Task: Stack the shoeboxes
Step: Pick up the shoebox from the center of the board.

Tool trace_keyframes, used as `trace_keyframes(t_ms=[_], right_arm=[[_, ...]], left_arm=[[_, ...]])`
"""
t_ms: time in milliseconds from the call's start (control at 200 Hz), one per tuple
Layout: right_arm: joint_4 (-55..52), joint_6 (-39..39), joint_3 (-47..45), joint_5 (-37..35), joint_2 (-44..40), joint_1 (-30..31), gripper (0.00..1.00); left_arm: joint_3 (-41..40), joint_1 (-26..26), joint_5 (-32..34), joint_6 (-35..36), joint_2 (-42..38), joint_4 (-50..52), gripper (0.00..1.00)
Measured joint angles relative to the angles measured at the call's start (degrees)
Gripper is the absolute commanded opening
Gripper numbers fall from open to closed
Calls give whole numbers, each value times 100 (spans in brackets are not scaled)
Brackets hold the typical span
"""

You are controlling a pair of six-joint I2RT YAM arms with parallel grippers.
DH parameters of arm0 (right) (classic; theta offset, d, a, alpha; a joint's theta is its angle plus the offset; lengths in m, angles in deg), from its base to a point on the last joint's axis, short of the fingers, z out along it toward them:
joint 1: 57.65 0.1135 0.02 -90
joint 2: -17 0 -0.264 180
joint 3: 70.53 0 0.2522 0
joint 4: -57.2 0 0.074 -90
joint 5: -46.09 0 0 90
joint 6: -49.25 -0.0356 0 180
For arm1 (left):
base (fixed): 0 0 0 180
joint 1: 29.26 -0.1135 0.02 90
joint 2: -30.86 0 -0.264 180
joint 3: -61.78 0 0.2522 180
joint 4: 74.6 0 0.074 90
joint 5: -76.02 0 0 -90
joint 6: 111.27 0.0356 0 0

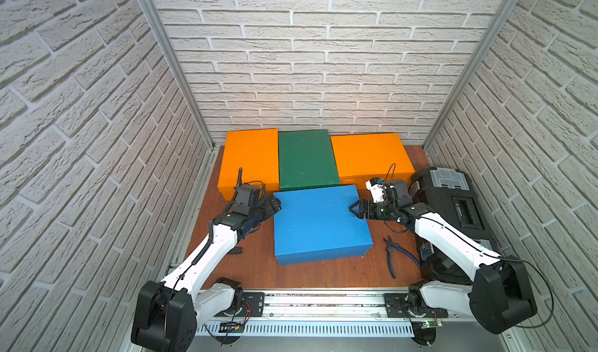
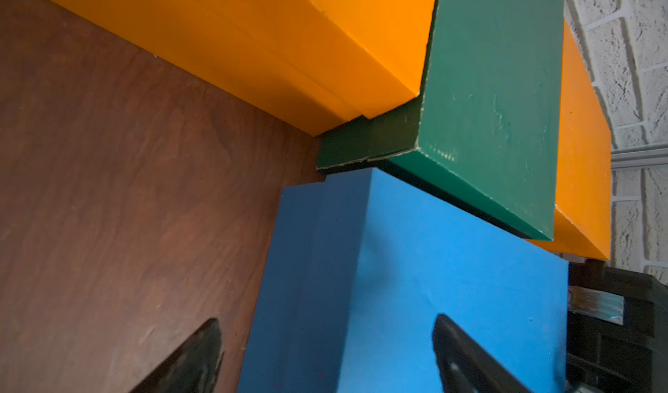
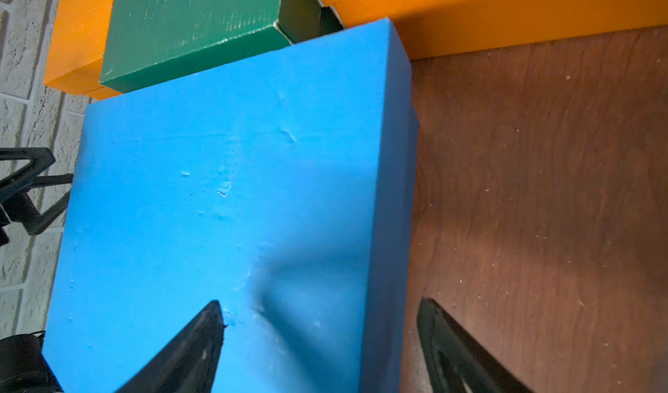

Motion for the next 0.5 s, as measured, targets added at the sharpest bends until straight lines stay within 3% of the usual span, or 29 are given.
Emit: trace_keyframes(t_ms=[325,500], right_arm=[[503,-299,-260,385,175,-15,76],[505,-343,-260,466,212,-63,68]], left_arm=[[-247,487,-136,-463,280,-564,86],[-334,518,-59,-597,304,-793,77]])
